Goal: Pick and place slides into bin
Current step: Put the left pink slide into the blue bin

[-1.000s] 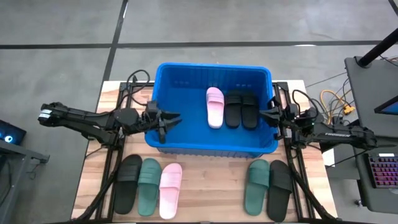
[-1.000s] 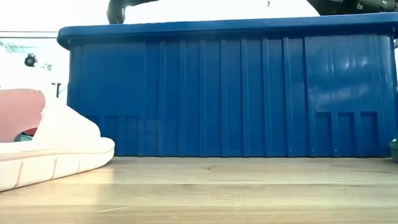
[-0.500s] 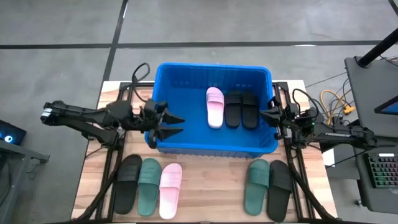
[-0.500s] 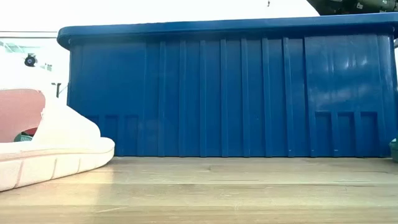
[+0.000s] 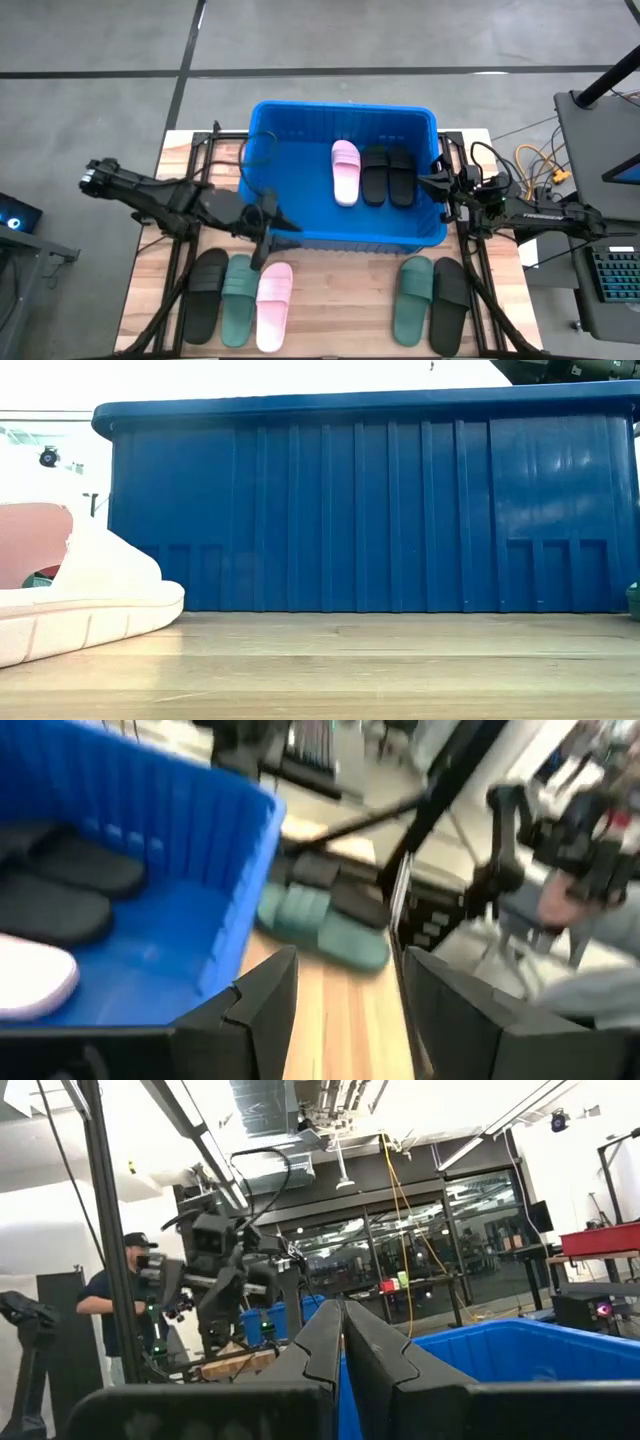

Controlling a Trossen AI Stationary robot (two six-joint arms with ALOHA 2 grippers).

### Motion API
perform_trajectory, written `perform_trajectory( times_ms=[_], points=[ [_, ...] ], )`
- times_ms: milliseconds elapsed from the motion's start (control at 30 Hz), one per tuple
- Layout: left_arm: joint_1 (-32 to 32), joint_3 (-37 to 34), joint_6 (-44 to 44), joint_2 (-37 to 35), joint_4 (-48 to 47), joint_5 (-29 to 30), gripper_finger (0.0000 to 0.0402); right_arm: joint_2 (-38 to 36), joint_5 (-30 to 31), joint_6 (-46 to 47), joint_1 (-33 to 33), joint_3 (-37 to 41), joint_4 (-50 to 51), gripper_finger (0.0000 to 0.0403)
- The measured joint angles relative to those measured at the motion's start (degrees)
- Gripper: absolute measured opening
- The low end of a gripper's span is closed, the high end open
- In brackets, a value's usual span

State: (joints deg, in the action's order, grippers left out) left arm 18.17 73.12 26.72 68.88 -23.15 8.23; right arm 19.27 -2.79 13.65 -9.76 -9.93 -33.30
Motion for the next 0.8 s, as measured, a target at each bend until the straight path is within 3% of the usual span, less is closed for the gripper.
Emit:
perform_trajectory(
  times_ms=[167,400,567,800],
  points=[
    [2.14,0.15,0.33,3.28,-5.73,-1.62,0.0168,0.0,0.0,-0.11,0.0,0.0,0.02,0.0008],
    [5.44,-0.41,10.75,7.13,-18.88,-2.32,0.0168,0.04,-0.08,-0.11,0.0,0.0,0.39,0.0008],
    [10.07,-0.41,14.61,9.24,-21.49,-2.7,0.0168,0.04,-0.09,-0.13,0.0,0.0,0.46,0.0009],
    [15.66,-0.41,17.41,13.3,-30.78,1.41,0.0168,0.04,-0.09,-0.13,0.0,0.0,0.48,0.0009]
  ],
)
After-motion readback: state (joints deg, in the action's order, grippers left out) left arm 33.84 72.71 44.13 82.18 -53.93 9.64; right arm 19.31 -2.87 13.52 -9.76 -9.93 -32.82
